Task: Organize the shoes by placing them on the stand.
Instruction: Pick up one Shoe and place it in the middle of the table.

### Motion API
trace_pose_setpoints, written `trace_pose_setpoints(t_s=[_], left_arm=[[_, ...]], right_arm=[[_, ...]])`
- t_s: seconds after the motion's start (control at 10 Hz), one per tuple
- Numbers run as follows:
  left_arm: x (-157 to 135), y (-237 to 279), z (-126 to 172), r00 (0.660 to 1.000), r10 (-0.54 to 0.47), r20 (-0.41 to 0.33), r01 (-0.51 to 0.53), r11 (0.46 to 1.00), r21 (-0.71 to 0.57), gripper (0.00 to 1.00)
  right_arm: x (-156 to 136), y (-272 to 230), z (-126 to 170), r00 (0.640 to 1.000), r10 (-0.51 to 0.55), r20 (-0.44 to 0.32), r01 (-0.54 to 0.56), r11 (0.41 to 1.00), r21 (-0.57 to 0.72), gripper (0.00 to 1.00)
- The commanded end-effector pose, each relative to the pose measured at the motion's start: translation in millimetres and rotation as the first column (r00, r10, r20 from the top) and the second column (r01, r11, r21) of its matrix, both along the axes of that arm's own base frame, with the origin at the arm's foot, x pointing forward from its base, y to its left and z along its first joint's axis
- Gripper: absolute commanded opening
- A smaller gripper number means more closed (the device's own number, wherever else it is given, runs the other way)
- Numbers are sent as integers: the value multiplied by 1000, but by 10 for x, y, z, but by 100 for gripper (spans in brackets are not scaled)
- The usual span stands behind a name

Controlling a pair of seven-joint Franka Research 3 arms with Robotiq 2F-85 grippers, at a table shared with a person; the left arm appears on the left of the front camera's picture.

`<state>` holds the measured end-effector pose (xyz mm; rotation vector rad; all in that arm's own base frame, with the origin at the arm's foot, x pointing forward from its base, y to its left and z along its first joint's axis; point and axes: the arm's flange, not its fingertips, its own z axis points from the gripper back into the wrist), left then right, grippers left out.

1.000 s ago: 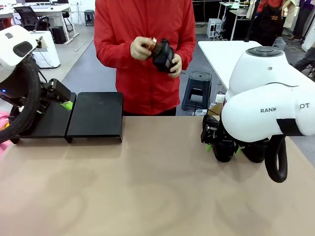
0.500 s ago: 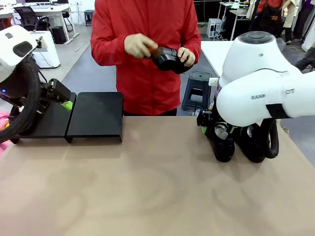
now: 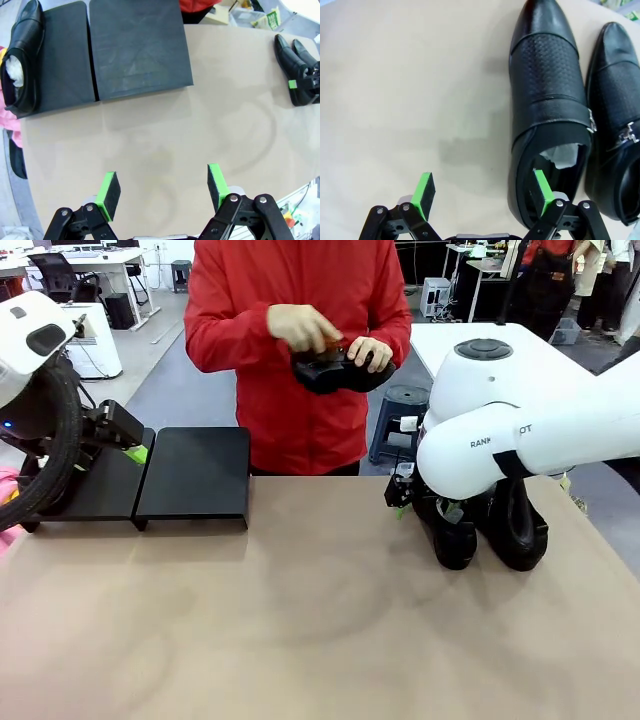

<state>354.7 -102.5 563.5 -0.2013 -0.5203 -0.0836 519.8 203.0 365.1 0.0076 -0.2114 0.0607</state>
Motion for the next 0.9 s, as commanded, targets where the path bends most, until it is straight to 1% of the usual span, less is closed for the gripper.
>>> trace_pose_setpoints(t_s=[0.0, 0.1, 0.2, 0.3, 0.7, 0.8], left_arm=[[13, 29, -1, 1000, -11, 4, 11, 1000, 7, 90], [13, 29, -1, 1000, -11, 4, 11, 1000, 7, 90], [13, 29, -1, 1000, -11, 4, 11, 1000, 7, 90], [13, 29, -1, 1000, -11, 4, 11, 1000, 7, 90], [13, 29, -1, 1000, -11, 4, 11, 1000, 7, 90], [13, 29, -1, 1000, -11, 4, 11, 1000, 7, 90]], right_arm=[[79, 53, -37, 1000, 31, 2, -31, 999, -12, 100], [91, 84, -124, 999, 30, -20, -31, 999, -20, 100], [115, 83, -189, 999, 29, -21, -30, 999, -39, 98], [124, 60, -228, 1000, 21, -17, -22, 997, -72, 84], [162, -19, -280, 999, -16, -30, 14, 996, -85, 5], [162, -36, -272, 999, -25, -30, 23, 996, -86, 0]])
